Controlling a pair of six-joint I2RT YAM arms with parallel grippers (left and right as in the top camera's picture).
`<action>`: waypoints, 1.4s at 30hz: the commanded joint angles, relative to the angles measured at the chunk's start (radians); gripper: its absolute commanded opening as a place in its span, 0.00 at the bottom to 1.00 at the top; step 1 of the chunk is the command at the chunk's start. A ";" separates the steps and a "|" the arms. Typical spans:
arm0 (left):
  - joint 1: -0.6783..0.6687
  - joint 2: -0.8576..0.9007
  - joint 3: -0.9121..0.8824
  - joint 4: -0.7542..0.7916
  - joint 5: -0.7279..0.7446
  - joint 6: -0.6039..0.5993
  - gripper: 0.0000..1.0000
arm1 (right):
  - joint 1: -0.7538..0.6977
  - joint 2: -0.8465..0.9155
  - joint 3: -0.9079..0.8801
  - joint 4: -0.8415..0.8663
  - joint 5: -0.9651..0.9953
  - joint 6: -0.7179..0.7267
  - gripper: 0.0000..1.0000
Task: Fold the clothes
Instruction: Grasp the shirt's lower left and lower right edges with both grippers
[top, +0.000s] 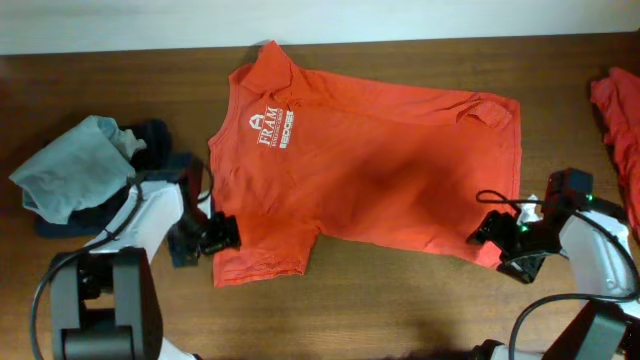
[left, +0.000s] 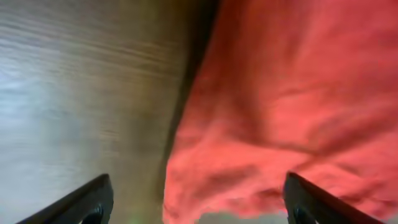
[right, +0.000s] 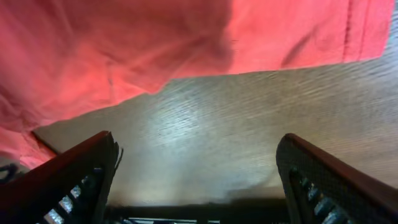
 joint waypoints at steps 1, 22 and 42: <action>0.018 -0.008 -0.084 0.071 0.091 -0.020 0.75 | 0.000 0.003 -0.006 0.013 0.032 0.033 0.82; 0.071 -0.009 -0.092 0.062 0.140 0.003 0.01 | 0.001 0.031 -0.069 0.131 0.045 0.162 0.86; 0.087 -0.190 0.086 -0.125 0.126 0.071 0.01 | 0.001 -0.072 -0.156 0.146 0.047 0.143 0.04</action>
